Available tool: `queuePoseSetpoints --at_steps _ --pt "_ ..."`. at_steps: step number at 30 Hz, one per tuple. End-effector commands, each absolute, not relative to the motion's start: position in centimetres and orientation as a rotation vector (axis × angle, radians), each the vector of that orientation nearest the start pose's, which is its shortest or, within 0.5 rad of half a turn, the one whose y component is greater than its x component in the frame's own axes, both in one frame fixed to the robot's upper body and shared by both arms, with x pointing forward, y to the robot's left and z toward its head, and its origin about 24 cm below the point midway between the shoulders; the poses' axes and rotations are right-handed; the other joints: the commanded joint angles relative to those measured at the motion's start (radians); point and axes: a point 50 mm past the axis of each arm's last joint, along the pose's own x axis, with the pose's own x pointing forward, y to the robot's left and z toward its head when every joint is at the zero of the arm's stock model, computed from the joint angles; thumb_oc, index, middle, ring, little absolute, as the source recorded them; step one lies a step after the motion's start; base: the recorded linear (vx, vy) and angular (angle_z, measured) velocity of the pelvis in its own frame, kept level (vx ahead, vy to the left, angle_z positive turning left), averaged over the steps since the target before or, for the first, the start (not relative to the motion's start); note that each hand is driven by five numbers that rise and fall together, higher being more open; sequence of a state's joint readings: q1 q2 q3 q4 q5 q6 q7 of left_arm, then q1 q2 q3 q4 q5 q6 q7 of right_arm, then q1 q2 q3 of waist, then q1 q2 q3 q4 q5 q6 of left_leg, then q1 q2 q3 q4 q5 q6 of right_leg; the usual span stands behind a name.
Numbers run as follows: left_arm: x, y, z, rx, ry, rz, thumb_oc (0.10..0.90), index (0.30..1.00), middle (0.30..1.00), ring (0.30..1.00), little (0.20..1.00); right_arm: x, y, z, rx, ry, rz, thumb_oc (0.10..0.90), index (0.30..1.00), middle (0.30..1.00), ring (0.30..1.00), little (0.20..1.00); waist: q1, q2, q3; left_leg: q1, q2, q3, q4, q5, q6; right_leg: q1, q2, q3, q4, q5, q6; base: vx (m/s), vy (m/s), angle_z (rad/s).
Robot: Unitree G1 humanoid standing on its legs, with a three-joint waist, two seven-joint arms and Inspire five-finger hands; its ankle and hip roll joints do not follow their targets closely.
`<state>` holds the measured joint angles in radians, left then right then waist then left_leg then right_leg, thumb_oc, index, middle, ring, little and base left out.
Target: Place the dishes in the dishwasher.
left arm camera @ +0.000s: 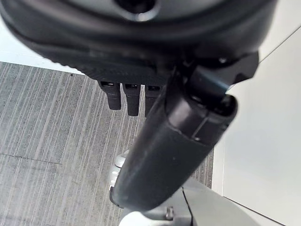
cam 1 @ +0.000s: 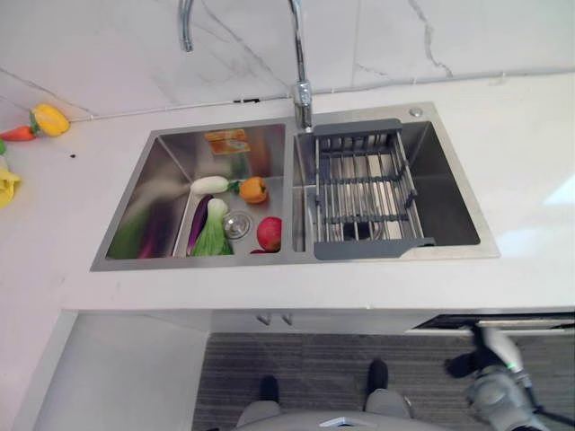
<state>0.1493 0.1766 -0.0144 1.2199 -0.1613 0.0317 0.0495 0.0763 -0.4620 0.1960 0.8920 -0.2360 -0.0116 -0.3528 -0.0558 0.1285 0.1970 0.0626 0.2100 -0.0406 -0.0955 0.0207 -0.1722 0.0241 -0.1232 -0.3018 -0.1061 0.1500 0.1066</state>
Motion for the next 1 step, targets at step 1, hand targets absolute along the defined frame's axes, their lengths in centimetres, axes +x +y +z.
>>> queuePoseSetpoints --at_steps 1 --pt "4.78 23.21 -16.91 0.063 1.322 0.251 0.800 0.900 0.900 0.900 0.900 16.91 -31.73 -8.41 -0.925 0.754 -0.252 0.800 0.900 0.900 0.900 0.900 0.012 -0.035 -0.028 -0.018 0.003 0.074 0.034 -0.012 0.027 0.018 -0.031 0.077 0.030 -0.163 0.039 0.00 0.000 0.00"
